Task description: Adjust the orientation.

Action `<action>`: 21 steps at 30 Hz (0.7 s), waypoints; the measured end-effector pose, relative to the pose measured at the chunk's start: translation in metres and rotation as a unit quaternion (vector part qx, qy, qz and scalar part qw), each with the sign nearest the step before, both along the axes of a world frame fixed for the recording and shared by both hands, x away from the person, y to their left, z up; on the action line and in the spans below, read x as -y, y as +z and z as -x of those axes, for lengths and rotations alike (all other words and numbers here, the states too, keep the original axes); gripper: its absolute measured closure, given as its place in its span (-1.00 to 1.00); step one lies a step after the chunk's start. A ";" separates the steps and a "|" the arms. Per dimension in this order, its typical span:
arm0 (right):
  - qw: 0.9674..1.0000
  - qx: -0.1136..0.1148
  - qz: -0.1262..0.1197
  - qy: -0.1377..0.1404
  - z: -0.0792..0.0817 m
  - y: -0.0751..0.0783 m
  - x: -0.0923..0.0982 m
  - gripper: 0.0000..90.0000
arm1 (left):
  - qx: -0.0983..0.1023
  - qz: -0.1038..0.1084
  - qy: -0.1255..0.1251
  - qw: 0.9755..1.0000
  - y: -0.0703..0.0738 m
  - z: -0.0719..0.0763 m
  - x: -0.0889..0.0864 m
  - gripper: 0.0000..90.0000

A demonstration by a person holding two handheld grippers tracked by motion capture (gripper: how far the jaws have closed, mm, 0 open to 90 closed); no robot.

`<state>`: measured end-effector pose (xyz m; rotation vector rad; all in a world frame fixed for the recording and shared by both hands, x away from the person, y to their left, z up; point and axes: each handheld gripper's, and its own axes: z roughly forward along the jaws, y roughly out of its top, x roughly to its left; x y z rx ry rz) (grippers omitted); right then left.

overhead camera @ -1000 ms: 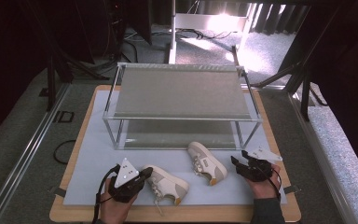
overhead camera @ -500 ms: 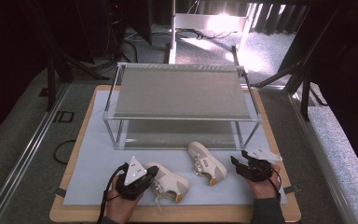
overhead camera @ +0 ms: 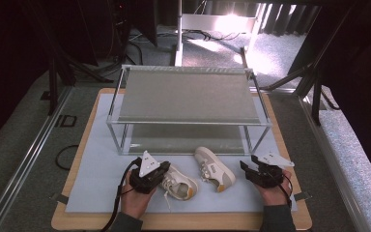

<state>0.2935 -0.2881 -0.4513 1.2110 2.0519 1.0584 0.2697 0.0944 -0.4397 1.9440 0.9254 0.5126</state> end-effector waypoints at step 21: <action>1.000 0.003 -0.002 -0.004 0.001 0.001 0.002 0.06 | -0.024 0.019 0.031 0.999 -0.005 -0.022 0.004 0.30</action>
